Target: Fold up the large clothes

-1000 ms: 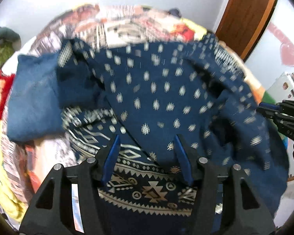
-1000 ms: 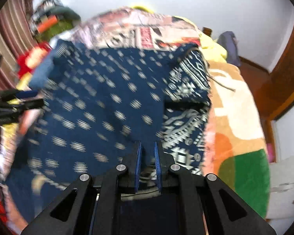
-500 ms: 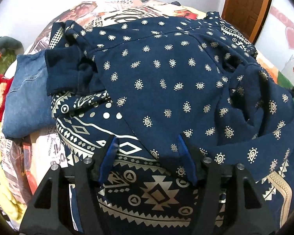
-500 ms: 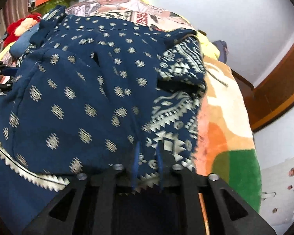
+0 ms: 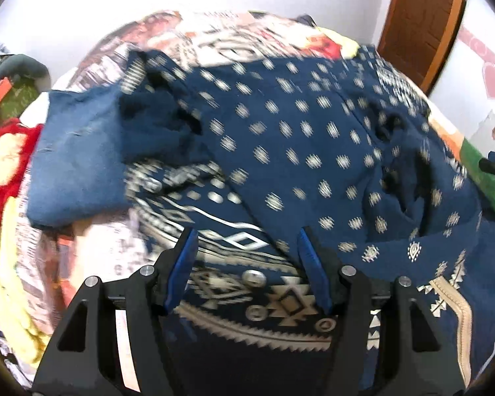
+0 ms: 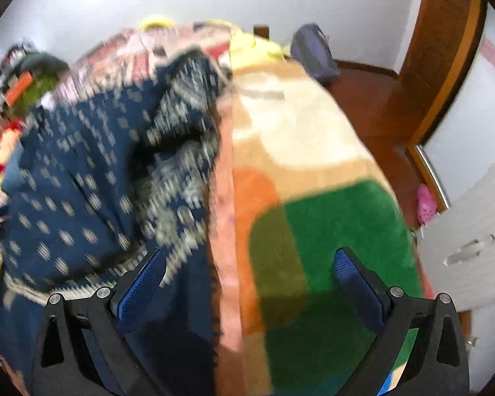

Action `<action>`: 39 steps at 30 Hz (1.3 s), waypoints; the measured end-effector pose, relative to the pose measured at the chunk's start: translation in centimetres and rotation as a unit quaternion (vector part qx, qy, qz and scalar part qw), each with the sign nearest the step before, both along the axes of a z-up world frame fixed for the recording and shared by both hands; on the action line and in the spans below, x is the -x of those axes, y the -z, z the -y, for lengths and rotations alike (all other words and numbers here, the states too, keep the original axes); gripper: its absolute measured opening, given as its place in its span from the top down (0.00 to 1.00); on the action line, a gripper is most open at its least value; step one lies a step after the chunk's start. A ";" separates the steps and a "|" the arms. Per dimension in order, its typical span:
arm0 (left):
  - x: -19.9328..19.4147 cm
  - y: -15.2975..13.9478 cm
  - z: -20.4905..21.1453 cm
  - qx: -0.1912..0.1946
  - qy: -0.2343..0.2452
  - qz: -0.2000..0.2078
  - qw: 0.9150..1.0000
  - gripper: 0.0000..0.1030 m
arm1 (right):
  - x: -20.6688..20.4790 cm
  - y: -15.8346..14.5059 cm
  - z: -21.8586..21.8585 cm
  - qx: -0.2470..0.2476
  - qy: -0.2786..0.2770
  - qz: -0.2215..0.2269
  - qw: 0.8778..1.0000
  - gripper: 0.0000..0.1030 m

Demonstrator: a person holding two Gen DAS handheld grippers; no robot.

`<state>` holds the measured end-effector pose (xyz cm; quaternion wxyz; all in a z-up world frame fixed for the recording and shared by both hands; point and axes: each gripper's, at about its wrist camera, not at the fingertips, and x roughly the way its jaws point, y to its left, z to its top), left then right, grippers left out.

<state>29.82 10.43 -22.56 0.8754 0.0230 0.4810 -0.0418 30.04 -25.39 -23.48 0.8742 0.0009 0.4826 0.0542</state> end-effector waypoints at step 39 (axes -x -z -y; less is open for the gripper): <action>-13.4 -3.3 -9.6 0.034 -0.110 0.079 0.990 0.91 | -23.6 1.0 -7.6 -0.127 -0.040 -0.019 0.991 0.89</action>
